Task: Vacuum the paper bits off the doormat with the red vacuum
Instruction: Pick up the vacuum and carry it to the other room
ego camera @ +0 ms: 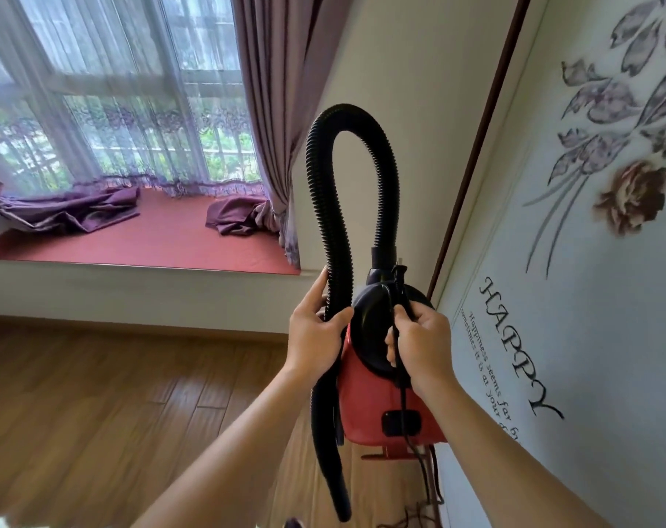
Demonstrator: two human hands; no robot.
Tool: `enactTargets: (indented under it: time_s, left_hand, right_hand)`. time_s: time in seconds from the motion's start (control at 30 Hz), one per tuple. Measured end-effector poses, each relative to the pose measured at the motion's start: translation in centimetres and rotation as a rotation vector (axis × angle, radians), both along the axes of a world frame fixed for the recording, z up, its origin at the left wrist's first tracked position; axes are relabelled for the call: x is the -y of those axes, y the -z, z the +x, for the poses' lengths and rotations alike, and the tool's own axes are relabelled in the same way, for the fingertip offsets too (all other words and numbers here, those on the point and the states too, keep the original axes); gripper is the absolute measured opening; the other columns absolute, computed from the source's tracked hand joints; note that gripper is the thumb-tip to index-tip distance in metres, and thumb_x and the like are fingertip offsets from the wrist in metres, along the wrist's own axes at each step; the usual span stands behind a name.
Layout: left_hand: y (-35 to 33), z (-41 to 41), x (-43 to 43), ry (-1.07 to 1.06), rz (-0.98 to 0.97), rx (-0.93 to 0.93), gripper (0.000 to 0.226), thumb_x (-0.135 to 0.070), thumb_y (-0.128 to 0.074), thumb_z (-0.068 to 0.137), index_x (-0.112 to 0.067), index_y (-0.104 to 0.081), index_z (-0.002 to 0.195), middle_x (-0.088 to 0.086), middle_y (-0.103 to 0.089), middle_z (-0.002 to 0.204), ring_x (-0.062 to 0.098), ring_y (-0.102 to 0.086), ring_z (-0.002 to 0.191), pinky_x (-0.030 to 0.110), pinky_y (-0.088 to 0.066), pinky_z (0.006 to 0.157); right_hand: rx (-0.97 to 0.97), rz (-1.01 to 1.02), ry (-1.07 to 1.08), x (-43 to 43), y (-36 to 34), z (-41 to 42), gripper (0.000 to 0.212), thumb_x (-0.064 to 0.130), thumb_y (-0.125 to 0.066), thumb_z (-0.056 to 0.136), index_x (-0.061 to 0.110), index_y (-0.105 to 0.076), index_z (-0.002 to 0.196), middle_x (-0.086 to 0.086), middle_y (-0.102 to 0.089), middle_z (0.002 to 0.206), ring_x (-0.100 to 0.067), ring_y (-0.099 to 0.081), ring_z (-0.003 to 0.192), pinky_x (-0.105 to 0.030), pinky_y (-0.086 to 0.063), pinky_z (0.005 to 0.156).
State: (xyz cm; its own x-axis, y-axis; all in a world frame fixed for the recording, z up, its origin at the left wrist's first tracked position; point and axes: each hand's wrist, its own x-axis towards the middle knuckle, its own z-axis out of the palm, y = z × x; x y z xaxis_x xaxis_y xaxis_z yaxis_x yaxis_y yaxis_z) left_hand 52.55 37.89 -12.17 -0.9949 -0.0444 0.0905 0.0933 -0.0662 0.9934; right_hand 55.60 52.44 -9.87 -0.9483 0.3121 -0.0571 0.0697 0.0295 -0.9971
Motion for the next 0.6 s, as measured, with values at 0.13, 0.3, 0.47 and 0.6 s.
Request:
enactTargets:
  time_s: [0.13, 0.3, 0.47, 0.6]
  left_hand:
    - [1.7, -5.1, 0.5, 0.019, 0.042, 0.031, 0.077, 0.001, -0.069, 0.090, -0.044, -0.046, 0.147, 0.001, -0.076, 0.104, 0.022, -0.074, 0.096, 0.034, -0.059, 0.089]
    - [4.1, -11.6, 1.3, 0.043, 0.079, 0.074, 0.077, 0.000, -0.071, 0.089, -0.053, -0.048, 0.140, 0.001, -0.075, 0.105, 0.020, -0.074, 0.095, 0.030, -0.059, 0.084]
    - [6.1, -17.4, 1.8, 0.111, 0.092, 0.139, 0.075, 0.001, -0.070, 0.091, -0.043, -0.047, 0.147, 0.001, -0.075, 0.102, 0.019, -0.074, 0.092, 0.025, -0.058, 0.079]
    - [7.7, -20.9, 1.1, 0.143, 0.045, 0.203, 0.074, -0.001, -0.071, 0.091, -0.047, -0.047, 0.144, -0.004, -0.075, 0.099, 0.016, -0.074, 0.089, 0.024, -0.058, 0.077]
  right_hand:
    - [0.028, 0.021, 0.019, 0.4, 1.4, -4.9, 0.028, 0.012, -0.050, 0.103, 0.004, -0.066, 0.082, -0.008, -0.055, 0.053, -0.022, -0.047, 0.039, -0.029, -0.040, 0.040]
    - [0.078, 0.028, 0.059, 1.2, 3.5, -11.4, 0.028, 0.012, -0.050, 0.103, 0.005, -0.063, 0.079, -0.010, -0.052, 0.053, -0.021, -0.044, 0.038, -0.028, -0.039, 0.039]
    - [0.152, 0.021, 0.115, 1.6, 5.6, -16.6, 0.027, 0.012, -0.050, 0.103, 0.001, -0.065, 0.083, -0.009, -0.053, 0.053, -0.022, -0.045, 0.039, -0.031, -0.039, 0.041]
    - [0.203, -0.006, 0.164, 1.2, 7.4, -19.3, 0.026, 0.011, -0.050, 0.103, -0.001, -0.064, 0.084, -0.009, -0.052, 0.054, -0.021, -0.044, 0.040, -0.031, -0.039, 0.042]
